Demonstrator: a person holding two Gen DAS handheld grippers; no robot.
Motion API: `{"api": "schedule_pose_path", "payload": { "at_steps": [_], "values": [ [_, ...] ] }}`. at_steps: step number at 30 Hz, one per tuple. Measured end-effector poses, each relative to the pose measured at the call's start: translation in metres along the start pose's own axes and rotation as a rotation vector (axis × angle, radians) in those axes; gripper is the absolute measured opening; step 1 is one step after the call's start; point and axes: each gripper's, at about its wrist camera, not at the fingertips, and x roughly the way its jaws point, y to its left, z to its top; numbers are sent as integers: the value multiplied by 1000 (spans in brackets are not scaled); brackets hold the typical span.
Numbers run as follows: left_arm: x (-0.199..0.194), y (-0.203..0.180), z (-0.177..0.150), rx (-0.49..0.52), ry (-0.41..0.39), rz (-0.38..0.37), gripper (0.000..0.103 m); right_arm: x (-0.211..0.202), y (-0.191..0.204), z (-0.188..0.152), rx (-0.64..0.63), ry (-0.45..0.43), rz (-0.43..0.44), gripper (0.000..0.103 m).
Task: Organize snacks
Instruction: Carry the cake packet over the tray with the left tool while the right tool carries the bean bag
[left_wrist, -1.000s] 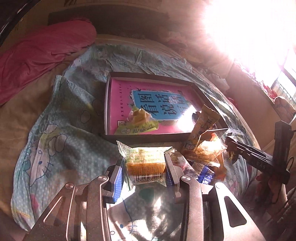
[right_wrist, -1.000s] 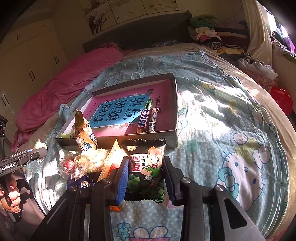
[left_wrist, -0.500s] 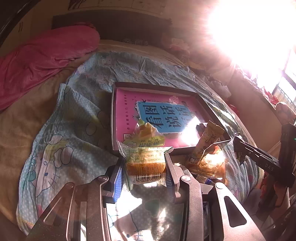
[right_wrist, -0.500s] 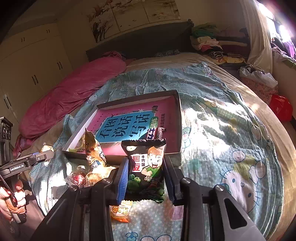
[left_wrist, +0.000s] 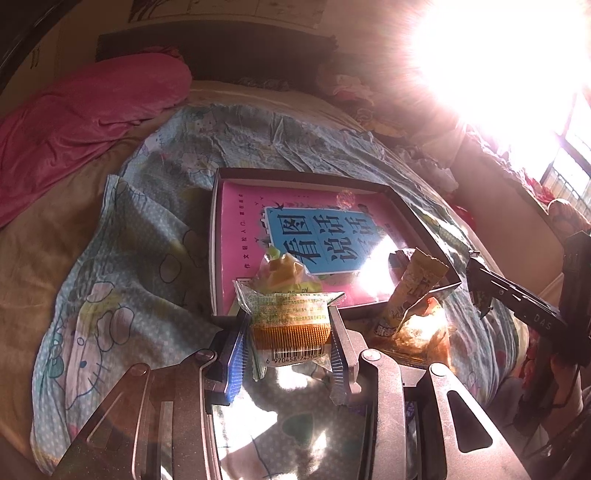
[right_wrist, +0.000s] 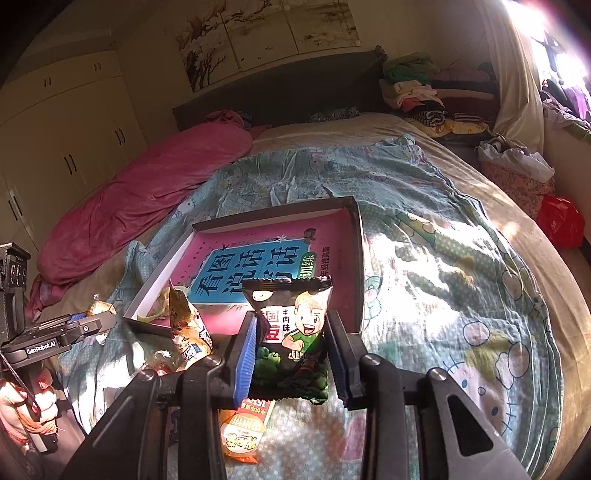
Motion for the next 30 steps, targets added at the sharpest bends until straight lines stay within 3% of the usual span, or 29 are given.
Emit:
{"api": "schedule_pose_path", "payload": {
  "at_steps": [30],
  "values": [
    [42,1,19,39,14,45,40,25,0,20,7,3,-29,36]
  ]
}}
